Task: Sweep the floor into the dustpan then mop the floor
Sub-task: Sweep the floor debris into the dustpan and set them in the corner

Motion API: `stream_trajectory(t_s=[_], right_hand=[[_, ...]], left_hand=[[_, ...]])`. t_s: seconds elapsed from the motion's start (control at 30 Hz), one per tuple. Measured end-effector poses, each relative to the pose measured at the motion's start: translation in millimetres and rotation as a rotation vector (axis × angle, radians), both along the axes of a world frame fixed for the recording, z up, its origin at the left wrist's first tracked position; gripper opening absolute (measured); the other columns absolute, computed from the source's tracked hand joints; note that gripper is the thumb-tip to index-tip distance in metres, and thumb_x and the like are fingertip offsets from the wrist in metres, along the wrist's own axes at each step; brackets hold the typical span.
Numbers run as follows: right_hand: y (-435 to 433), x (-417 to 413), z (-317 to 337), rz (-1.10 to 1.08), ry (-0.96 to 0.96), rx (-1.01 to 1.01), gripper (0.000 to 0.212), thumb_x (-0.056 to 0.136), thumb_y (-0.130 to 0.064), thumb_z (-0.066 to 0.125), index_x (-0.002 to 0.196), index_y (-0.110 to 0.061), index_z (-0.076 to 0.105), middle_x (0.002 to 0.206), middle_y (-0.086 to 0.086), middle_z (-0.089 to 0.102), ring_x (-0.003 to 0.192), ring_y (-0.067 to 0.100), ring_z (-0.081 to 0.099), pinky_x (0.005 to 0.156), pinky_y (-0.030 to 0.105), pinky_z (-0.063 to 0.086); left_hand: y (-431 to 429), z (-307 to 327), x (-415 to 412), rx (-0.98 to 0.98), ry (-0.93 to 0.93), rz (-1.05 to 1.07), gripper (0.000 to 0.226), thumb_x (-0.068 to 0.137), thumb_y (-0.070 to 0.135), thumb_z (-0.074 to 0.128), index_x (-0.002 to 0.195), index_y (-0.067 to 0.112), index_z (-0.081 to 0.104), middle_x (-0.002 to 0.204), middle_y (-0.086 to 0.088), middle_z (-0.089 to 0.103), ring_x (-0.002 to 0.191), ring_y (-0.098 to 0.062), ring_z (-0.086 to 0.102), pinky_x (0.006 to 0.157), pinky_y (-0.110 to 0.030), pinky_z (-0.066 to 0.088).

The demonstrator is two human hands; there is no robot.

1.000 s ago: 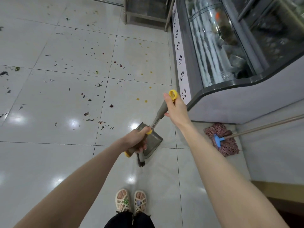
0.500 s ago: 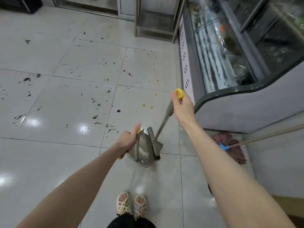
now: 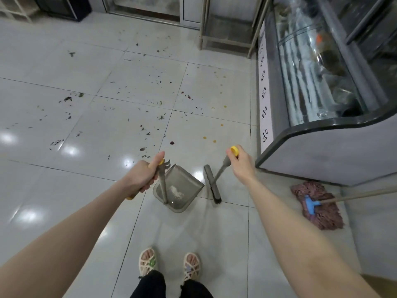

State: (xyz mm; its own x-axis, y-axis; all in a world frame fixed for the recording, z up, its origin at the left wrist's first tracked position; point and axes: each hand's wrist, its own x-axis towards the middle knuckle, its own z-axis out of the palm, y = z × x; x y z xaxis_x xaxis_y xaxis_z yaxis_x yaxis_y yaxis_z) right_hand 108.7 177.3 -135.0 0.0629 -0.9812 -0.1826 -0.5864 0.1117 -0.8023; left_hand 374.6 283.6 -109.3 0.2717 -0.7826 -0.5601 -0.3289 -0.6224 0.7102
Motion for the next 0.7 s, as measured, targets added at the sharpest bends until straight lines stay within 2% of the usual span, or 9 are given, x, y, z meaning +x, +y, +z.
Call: stream_trajectory(t_s=[0.1, 0.2, 0.23, 0.3, 0.33, 0.43, 0.5, 0.6, 0.7], right_hand=[[9.8, 14.5, -16.7, -0.008, 0.003, 0.123, 0.026, 0.096, -0.028, 0.052, 0.084, -0.004, 0.051, 0.073, 0.015, 0.056, 0.065, 0.021, 0.047, 0.064, 0.027, 0.044], [4.1, 37.0, -13.8, -0.022, 0.083, 0.212, 0.021, 0.092, -0.018, 0.053, 0.089, 0.002, 0.054, 0.09, 0.017, 0.063, 0.08, 0.031, 0.06, 0.076, 0.045, 0.056], [1.4, 45.0, -11.4, -0.036, 0.11, 0.26, 0.016, 0.089, -0.012, 0.053, 0.085, 0.003, 0.053, 0.091, 0.019, 0.063, 0.078, 0.032, 0.062, 0.074, 0.045, 0.058], [-1.8, 61.1, -5.8, -0.071, 0.158, 0.386, 0.008, 0.082, 0.0, 0.051, 0.074, -0.001, 0.05, 0.078, 0.017, 0.058, 0.063, 0.031, 0.064, 0.057, 0.032, 0.059], [-1.7, 72.4, -3.7, -0.095, 0.168, 0.452, 0.011, 0.081, 0.004, 0.05, 0.071, -0.002, 0.049, 0.073, 0.015, 0.056, 0.064, 0.034, 0.067, 0.051, 0.028, 0.057], [5.0, 103.0, -3.2, -0.168, 0.089, 0.662, 0.012, 0.08, 0.012, 0.052, 0.084, 0.001, 0.054, 0.09, 0.017, 0.051, 0.085, 0.044, 0.068, 0.061, 0.04, 0.06], [16.5, 122.4, -10.4, -0.227, 0.006, 0.815, 0.015, 0.082, 0.016, 0.049, 0.083, 0.001, 0.051, 0.098, 0.017, 0.047, 0.087, 0.045, 0.065, 0.053, 0.038, 0.06], [40.4, 155.3, -25.2, -0.363, -0.119, 0.921, 0.014, 0.087, 0.012, 0.046, 0.08, 0.0, 0.046, 0.085, 0.016, 0.048, 0.066, 0.031, 0.058, 0.034, 0.026, 0.051], [60.4, 187.9, -43.2, -0.473, -0.243, 0.966, 0.013, 0.09, 0.007, 0.049, 0.08, 0.0, 0.046, 0.074, 0.014, 0.048, 0.047, 0.018, 0.053, 0.03, 0.018, 0.044]], left_hand=[[0.8, 2.6, 22.5, 0.024, -0.023, 0.001, 0.071, 0.082, 0.075, 0.036, 0.052, 0.011, 0.043, 0.039, 0.001, 0.038, 0.031, -0.015, 0.033, 0.033, -0.018, 0.029], [-1.3, 7.0, 47.5, 0.03, -0.037, 0.015, 0.072, 0.082, 0.076, 0.035, 0.053, 0.011, 0.043, 0.038, 0.002, 0.038, 0.031, -0.016, 0.032, 0.034, -0.019, 0.028], [-2.1, 8.8, 56.3, 0.032, -0.036, 0.021, 0.072, 0.082, 0.076, 0.035, 0.053, 0.011, 0.042, 0.038, 0.002, 0.038, 0.031, -0.016, 0.032, 0.035, -0.019, 0.028], [-1.8, 10.1, 74.7, 0.033, -0.033, 0.025, 0.072, 0.082, 0.076, 0.035, 0.054, 0.011, 0.042, 0.038, 0.002, 0.038, 0.03, -0.016, 0.031, 0.035, -0.019, 0.027], [-0.7, 9.6, 87.1, 0.033, -0.029, 0.021, 0.072, 0.082, 0.076, 0.035, 0.053, 0.011, 0.042, 0.038, 0.002, 0.038, 0.03, -0.016, 0.031, 0.035, -0.019, 0.027], [4.7, 5.5, 121.4, 0.035, -0.035, -0.016, 0.071, 0.082, 0.077, 0.035, 0.053, 0.012, 0.042, 0.038, 0.003, 0.038, 0.031, -0.015, 0.032, 0.034, -0.018, 0.027], [9.4, 3.3, 149.1, 0.036, -0.019, -0.015, 0.071, 0.08, 0.078, 0.037, 0.053, 0.013, 0.042, 0.038, 0.004, 0.037, 0.031, -0.015, 0.031, 0.035, -0.018, 0.026], [14.2, 3.3, 197.2, 0.053, -0.007, -0.041, 0.072, 0.075, 0.082, 0.037, 0.053, 0.013, 0.042, 0.038, 0.004, 0.036, 0.032, -0.015, 0.031, 0.034, -0.018, 0.026], [13.4, 0.1, 234.0, 0.06, 0.005, -0.087, 0.072, 0.076, 0.082, 0.036, 0.054, 0.013, 0.041, 0.039, 0.004, 0.036, 0.033, -0.015, 0.031, 0.035, -0.019, 0.027]])
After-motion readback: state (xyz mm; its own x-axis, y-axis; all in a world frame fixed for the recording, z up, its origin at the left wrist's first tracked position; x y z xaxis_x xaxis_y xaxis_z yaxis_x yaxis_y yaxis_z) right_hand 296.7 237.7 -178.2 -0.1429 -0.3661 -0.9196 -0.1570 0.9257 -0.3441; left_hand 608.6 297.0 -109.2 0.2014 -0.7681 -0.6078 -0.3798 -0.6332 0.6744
